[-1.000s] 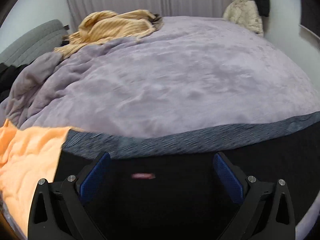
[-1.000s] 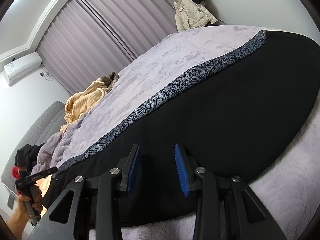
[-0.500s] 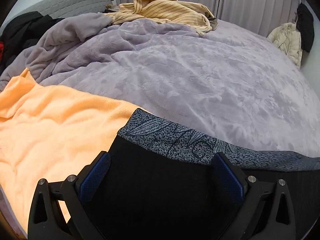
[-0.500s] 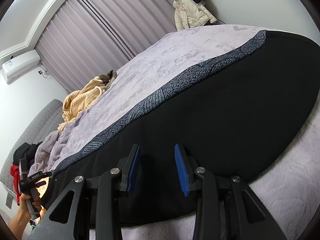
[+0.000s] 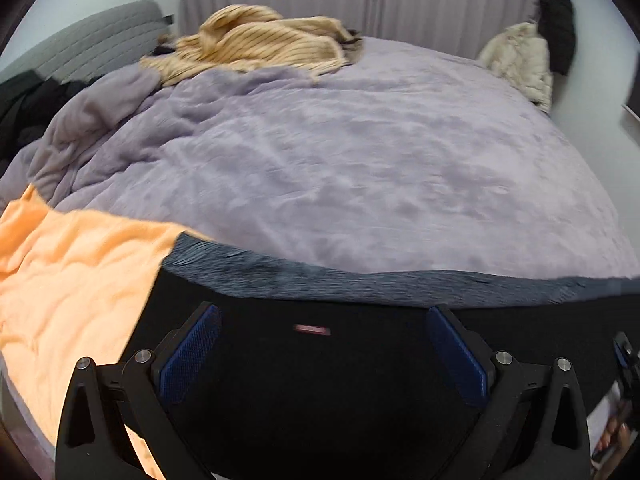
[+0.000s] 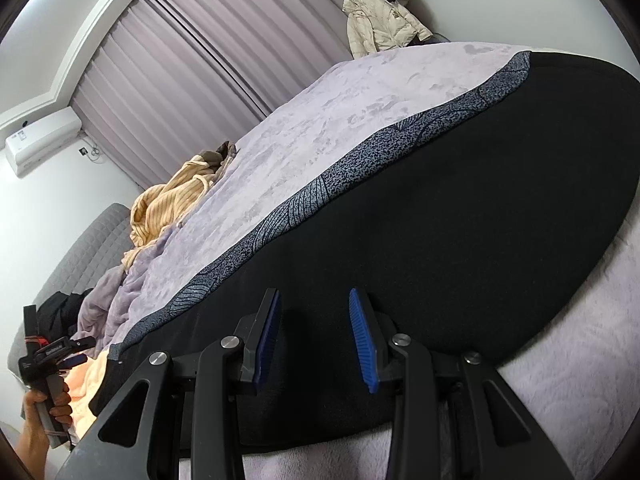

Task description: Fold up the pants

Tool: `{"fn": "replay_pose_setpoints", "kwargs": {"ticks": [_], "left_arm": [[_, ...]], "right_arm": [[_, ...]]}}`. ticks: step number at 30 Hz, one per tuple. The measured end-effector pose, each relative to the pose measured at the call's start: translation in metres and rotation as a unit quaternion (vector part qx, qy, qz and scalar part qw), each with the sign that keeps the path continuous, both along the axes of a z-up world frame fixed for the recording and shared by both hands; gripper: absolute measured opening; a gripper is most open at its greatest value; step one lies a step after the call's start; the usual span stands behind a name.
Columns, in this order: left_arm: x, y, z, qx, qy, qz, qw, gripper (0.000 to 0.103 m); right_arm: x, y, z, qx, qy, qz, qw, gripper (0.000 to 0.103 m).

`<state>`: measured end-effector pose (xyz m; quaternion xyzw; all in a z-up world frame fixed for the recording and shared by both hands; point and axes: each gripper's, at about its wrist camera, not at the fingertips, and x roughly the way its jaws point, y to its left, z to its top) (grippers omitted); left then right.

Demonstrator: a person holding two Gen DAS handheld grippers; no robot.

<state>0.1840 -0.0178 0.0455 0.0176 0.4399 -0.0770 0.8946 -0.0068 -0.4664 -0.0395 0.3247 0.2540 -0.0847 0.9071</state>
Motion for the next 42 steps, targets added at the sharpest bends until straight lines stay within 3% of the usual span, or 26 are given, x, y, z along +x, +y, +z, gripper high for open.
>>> {"fn": "replay_pose_setpoints", "kwargs": {"ticks": [5,8,12,13,15,16,18,20,22,24,28,31,33,34,38,40,42], "left_arm": [[-0.043,-0.111,0.021,-0.002,-0.023,-0.131,0.9912,0.103],[-0.061,-0.177,0.012,-0.007,-0.017,-0.186,0.9825,0.103],[-0.086,-0.254,-0.008,-0.025,0.019,-0.229,0.973,0.103],[-0.093,-0.269,-0.01,-0.026,0.021,-0.236,0.9711,0.103],[-0.104,-0.296,-0.012,-0.025,0.019,-0.244,0.9693,0.103],[-0.106,-0.307,-0.012,-0.028,0.017,-0.245,0.9691,0.103],[-0.107,-0.323,-0.014,-0.029,0.009,-0.245,0.9692,0.103],[-0.101,-0.335,-0.029,0.003,0.007,-0.238,0.9713,0.103],[-0.094,-0.339,-0.05,0.025,0.029,-0.226,0.9735,0.103],[-0.09,-0.329,-0.067,0.018,0.052,-0.218,0.9744,0.103],[-0.104,-0.33,-0.075,0.033,0.005,-0.224,0.9741,0.103],[-0.105,-0.329,-0.073,0.033,0.009,-0.22,0.9749,0.103],[-0.099,-0.326,-0.061,0.015,0.031,-0.217,0.9755,0.103],[-0.1,-0.325,-0.051,-0.003,0.027,-0.222,0.9746,0.103],[-0.097,-0.344,-0.004,-0.046,-0.052,-0.24,0.9683,0.103],[-0.079,-0.365,-0.01,-0.088,0.0,-0.25,0.9642,0.103],[-0.063,-0.381,-0.03,-0.14,0.059,-0.259,0.954,0.103]], "right_arm": [[-0.028,-0.022,0.025,0.087,-0.002,0.009,0.996,0.048],[-0.071,-0.051,0.05,0.06,-0.016,-0.042,0.997,0.048],[-0.115,-0.111,0.046,0.095,0.013,-0.128,0.987,0.048],[-0.122,-0.124,0.039,0.114,0.018,-0.137,0.984,0.047],[-0.126,-0.143,0.026,0.139,0.033,-0.141,0.98,0.032],[-0.125,-0.149,0.021,0.149,0.034,-0.137,0.979,0.031],[-0.123,-0.157,0.015,0.169,0.016,-0.125,0.978,0.031],[-0.121,-0.161,0.009,0.18,0.015,-0.127,0.975,0.031],[-0.121,-0.162,0.003,0.189,0.012,-0.13,0.973,0.036],[-0.121,-0.16,0.004,0.187,0.006,-0.122,0.975,0.043],[-0.108,-0.162,0.009,0.174,0.035,-0.121,0.977,0.052],[-0.092,-0.17,0.005,0.166,0.042,-0.13,0.977,0.053],[-0.081,-0.174,0.002,0.174,0.015,-0.119,0.977,0.044],[-0.08,-0.173,0.002,0.179,0.007,-0.111,0.978,0.02],[-0.082,-0.17,0.009,0.177,-0.039,-0.087,0.98,0.017],[-0.081,-0.173,0.004,0.188,-0.044,-0.083,0.978,0.017],[-0.08,-0.177,-0.005,0.209,-0.043,-0.083,0.973,0.021]]}}
